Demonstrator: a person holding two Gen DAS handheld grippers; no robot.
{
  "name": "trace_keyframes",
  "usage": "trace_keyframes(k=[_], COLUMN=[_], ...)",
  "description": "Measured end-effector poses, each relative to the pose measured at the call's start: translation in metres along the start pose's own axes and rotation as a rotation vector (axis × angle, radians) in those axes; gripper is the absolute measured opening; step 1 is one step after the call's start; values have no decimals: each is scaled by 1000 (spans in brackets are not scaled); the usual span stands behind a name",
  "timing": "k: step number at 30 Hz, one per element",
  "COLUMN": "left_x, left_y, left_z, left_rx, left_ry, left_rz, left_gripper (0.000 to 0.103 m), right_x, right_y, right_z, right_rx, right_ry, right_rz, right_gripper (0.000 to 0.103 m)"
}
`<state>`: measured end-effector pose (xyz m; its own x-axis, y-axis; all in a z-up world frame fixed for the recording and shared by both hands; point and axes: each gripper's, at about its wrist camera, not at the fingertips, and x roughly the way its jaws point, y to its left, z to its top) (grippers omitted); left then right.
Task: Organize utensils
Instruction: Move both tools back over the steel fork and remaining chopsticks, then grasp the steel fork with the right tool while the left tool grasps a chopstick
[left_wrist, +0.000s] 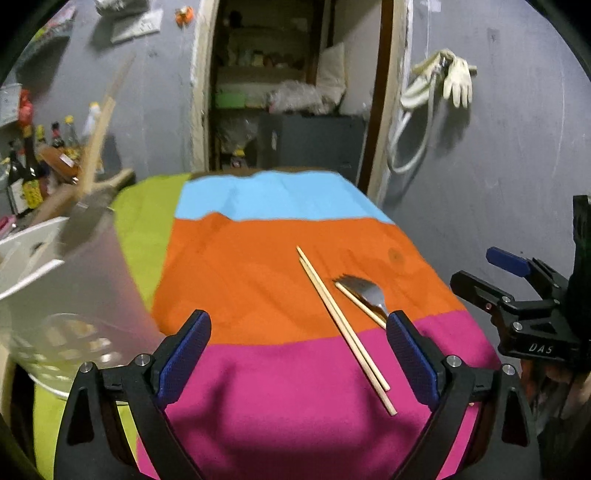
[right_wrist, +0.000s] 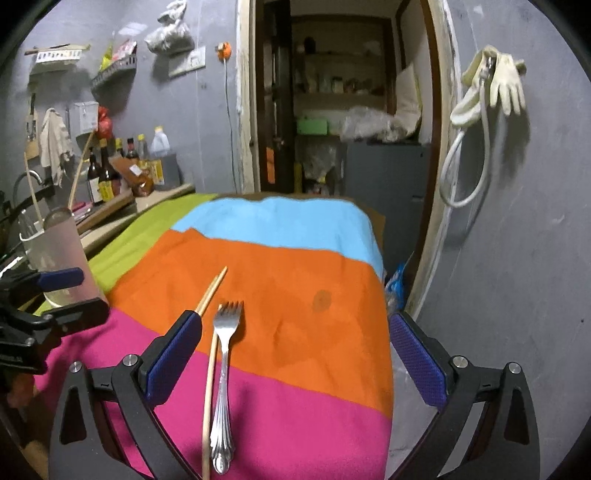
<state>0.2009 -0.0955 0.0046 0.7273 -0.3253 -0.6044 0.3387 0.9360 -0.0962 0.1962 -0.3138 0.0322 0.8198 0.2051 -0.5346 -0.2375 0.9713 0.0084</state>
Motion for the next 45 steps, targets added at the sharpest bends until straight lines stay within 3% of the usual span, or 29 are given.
trace_keyframes(k=[5,7,13,25,35,45], left_x=[24,32,53,76,90,109], left_y=[-1,-2,-5,-7,-5,10], left_z=[4,5,4,9,15,34], left_rx=[5,12,22,35,3,-77], left_ry=[92,127,205,270,317,376], left_rz=[-47,-69,-101,-93,-118,-107], left_gripper=[69,55,36,20,18,7], right_x=[15,21,34,48,58,76], right_y=[3,6,17,22,19,21], right_z=[-5,-8,-14,-18,-14,-4], right_rx=[-46,-64,-117,-146,-123,-91], right_ry=[95,132,210,283,294,314], right_rz=[46,68,106,135,108,135], right_gripper=[80,70,51,49,48,30])
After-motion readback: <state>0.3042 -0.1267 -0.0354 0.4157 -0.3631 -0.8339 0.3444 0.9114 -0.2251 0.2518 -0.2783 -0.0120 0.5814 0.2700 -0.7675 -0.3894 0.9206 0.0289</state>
